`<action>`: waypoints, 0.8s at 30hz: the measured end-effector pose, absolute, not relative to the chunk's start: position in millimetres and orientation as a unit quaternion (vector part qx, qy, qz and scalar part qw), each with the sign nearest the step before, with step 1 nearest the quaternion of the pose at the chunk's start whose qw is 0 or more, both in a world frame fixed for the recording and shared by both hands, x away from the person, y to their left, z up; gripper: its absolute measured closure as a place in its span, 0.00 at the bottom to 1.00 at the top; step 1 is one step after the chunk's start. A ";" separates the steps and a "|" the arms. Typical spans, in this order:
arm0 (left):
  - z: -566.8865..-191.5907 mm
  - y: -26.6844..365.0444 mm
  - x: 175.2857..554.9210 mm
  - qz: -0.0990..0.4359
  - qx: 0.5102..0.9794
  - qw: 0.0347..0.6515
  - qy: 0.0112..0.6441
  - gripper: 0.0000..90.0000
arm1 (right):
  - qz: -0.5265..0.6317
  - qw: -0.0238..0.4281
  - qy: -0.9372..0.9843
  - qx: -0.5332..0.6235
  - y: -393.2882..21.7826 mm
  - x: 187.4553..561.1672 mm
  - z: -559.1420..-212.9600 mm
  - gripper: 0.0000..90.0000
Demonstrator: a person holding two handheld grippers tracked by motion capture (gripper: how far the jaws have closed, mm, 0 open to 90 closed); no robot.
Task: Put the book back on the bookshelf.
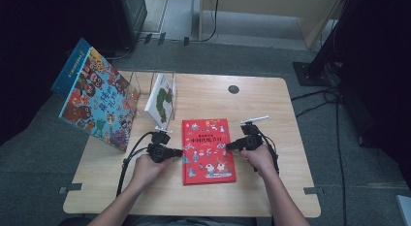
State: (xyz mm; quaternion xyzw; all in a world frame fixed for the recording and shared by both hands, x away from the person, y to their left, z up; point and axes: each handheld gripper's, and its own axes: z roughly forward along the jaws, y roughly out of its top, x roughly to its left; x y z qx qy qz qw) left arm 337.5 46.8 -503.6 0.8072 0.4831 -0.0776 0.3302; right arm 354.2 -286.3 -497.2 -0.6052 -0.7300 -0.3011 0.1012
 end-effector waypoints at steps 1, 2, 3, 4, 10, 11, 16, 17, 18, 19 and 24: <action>-503.9 46.8 337.7 -0.080 0.805 0.331 0.485 1.00 | -0.298 0.102 -0.733 -0.603 -286.2 354.1 -496.8 0.78; -504.0 47.0 338.0 -0.082 0.805 0.332 0.486 1.00 | -0.294 0.104 -0.735 -0.602 -286.2 354.4 -496.0 0.78; -504.0 47.0 338.0 -0.083 0.805 0.332 0.485 1.00 | -0.290 0.107 -0.736 -0.603 -286.0 354.8 -495.5 0.78; -504.0 46.9 338.1 -0.083 0.805 0.332 0.485 1.00 | -0.287 0.109 -0.736 -0.603 -286.2 355.3 -495.1 0.79; -503.6 46.8 338.3 -0.083 0.807 0.330 0.484 1.00 | -0.279 0.106 -0.743 -0.599 -284.6 356.3 -487.8 0.79; -503.6 46.9 338.4 -0.083 0.806 0.330 0.484 1.00 | -0.280 0.106 -0.745 -0.597 -285.0 356.1 -484.8 0.79; -503.4 46.2 337.6 -0.078 0.808 0.329 0.483 1.00 | -0.282 0.089 -0.759 -0.580 -281.9 353.9 -465.8 0.80; -503.3 46.0 337.4 -0.079 0.807 0.330 0.484 1.00 | -0.281 0.087 -0.761 -0.579 -281.2 354.0 -462.7 0.80; -503.2 46.4 337.6 -0.081 0.807 0.329 0.483 1.00 | -0.282 0.088 -0.762 -0.577 -280.4 354.1 -457.5 0.80; -503.3 46.6 337.6 -0.082 0.806 0.330 0.484 1.00 | -0.283 0.087 -0.763 -0.574 -280.0 354.5 -453.8 0.81; -503.6 45.8 337.1 -0.094 0.807 0.331 0.480 1.00 | -0.279 0.069 -0.776 -0.562 -272.3 355.0 -431.6 0.82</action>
